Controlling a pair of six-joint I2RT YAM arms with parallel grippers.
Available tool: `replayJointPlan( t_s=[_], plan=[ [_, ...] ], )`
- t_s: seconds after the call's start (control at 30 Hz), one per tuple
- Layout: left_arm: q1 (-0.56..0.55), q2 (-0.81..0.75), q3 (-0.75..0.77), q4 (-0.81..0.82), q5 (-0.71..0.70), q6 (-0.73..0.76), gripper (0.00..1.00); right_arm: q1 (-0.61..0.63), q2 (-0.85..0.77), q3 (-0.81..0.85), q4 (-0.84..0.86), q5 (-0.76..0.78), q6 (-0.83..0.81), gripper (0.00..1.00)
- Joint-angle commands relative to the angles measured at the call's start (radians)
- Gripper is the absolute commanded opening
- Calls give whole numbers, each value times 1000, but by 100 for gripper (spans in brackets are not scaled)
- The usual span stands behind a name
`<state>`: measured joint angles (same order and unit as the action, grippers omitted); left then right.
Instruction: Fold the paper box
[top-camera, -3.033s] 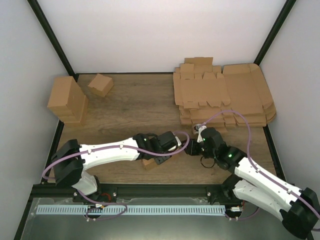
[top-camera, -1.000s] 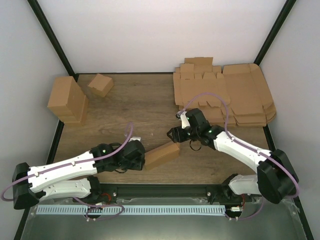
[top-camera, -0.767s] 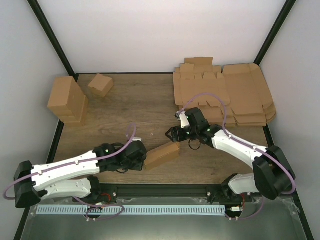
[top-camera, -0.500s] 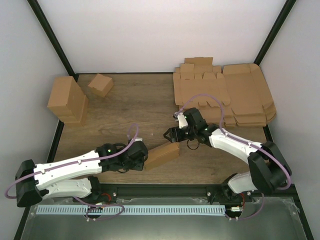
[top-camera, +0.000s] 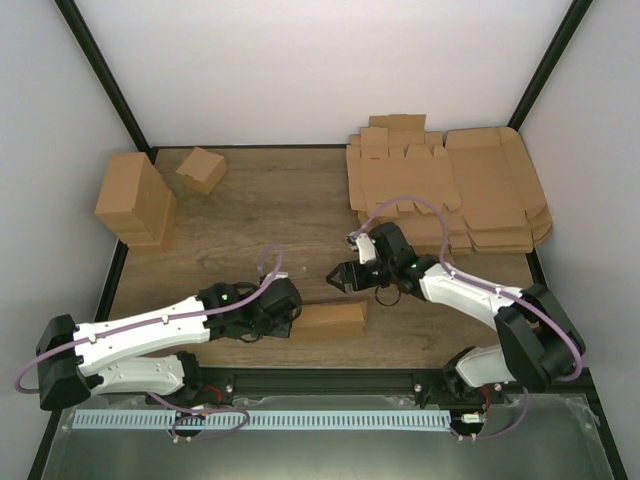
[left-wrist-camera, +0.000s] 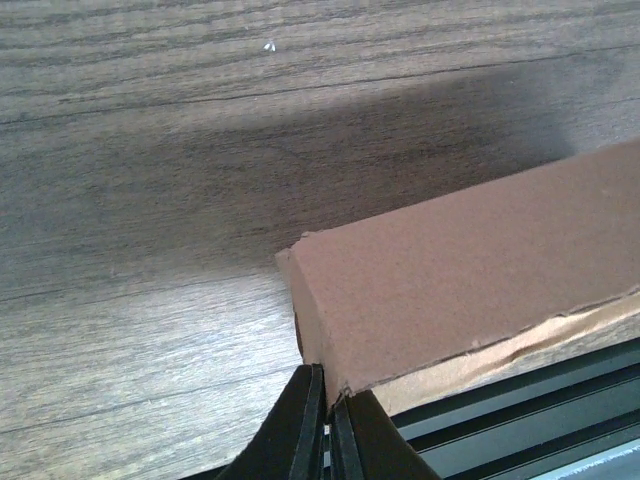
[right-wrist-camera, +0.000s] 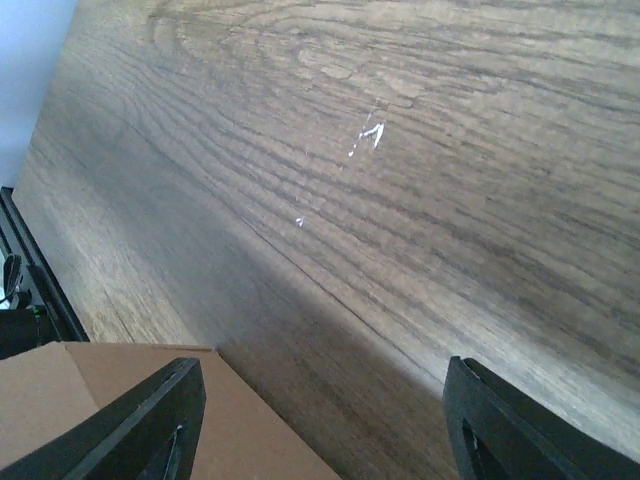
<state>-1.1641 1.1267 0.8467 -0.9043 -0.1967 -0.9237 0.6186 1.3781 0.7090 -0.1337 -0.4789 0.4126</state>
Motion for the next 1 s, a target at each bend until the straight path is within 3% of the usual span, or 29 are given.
replayJointPlan(
  t_s=[0.0,0.33,0.67,0.8,0.97],
  plan=[
    [2,3,34,39,-4,1,4,-2,-71,-4,0,7,11,69],
    [2,64,56,212,-16,254,4,-2,-277,-27,-133,164,-67,71],
    [4,244,166,193,-122,480,4,-2,-418,45,-255,253,-157,74],
    [17,300,204,166,-166,438,4,-1,-454,96,-337,177,-126,68],
    [35,320,216,179,-122,369,4,-2,-573,31,-313,1,10,57]
  ],
)
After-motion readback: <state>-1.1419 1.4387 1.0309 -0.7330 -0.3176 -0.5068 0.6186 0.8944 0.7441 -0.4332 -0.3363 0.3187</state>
